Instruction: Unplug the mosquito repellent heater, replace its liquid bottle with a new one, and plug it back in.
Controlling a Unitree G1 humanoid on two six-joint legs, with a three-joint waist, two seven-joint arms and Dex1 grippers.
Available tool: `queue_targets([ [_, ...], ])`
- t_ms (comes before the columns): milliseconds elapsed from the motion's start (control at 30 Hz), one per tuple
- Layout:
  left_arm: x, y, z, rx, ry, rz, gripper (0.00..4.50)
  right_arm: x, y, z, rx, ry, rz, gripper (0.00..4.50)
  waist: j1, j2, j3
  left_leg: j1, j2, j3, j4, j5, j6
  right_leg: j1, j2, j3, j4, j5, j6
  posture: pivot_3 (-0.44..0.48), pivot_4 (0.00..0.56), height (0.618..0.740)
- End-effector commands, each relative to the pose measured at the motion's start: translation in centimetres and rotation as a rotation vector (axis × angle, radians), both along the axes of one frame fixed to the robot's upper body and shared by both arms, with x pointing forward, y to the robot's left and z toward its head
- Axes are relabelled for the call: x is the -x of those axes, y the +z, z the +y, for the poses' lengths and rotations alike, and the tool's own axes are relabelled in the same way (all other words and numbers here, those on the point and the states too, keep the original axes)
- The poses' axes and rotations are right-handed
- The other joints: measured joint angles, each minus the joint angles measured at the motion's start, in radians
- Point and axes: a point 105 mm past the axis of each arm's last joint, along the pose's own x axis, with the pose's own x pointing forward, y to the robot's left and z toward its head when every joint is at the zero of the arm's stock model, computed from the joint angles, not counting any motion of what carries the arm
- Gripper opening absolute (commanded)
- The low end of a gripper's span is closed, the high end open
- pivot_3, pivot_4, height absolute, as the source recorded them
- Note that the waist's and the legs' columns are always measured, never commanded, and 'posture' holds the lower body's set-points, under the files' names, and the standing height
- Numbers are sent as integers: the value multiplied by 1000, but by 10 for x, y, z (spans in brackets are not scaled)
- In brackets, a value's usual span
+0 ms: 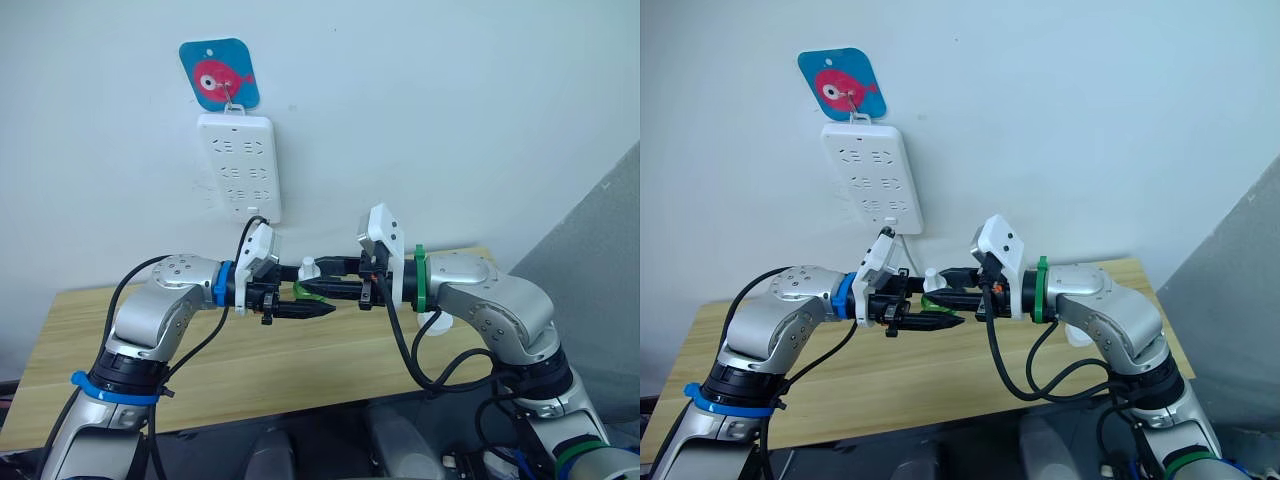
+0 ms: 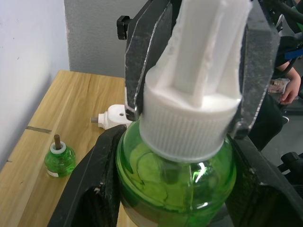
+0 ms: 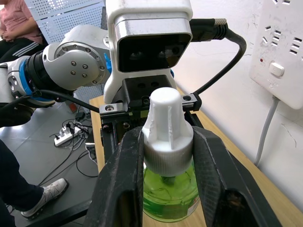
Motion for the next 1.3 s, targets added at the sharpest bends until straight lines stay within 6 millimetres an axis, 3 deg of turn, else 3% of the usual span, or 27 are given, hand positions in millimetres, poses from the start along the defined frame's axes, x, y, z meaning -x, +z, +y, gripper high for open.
queue_targets([
  [33,-2,7,1,6,8,-38,2317,10,16,3,-41,47,-38,1084,0,0,0,0,0,0,0,0,0,0,0,0,0,0,0,-158,105,736],
  [133,-5,5,3,-1,24,-45,2317,11,16,0,-36,48,-32,1084,0,0,0,0,0,0,0,0,0,0,0,0,0,0,0,-159,104,736],
  [300,-11,2,2,21,72,-61,2317,-2,18,-9,-23,-109,-141,2663,0,0,0,0,0,0,0,0,0,0,0,0,0,0,0,-160,102,736],
  [333,-15,1,1,30,101,-78,2317,-5,19,-11,-26,-155,-165,2689,1,0,-1,0,0,0,0,0,0,0,0,0,0,0,0,-160,102,736],
  [467,-30,0,-2,55,211,-149,2317,-3,20,-12,-45,-261,-219,2689,3,0,-4,0,0,0,0,0,0,0,0,1,0,0,0,-172,104,736],
  [667,-35,-1,-10,62,233,-192,2317,-4,8,5,-41,-334,-218,2689,-3,2,-12,1,1,1,0,0,0,0,1,1,0,0,0,-192,105,736],
  [933,-37,6,-17,84,237,-214,2317,-25,1,11,-45,-445,-233,2689,-5,2,-20,1,1,1,0,0,0,0,1,1,0,0,0,-190,99,736],
  [1033,-36,7,-17,84,233,-214,2317,-26,2,12,-76,-438,-222,2176,-7,2,-21,1,1,0,-1,0,0,0,1,1,0,0,0,-184,95,736],
  [1133,-35,7,-16,83,231,-208,2317,-23,3,15,-90,-406,-215,1189,-9,2,-22,1,1,0,-1,0,0,0,2,1,0,0,0,-183,95,736],
  [1300,-29,5,-9,57,171,-166,2317,-8,3,15,-69,-155,-218,1135,-11,2,-23,1,1,0,-1,0,0,1,2,1,0,0,0,-178,92,736],
])
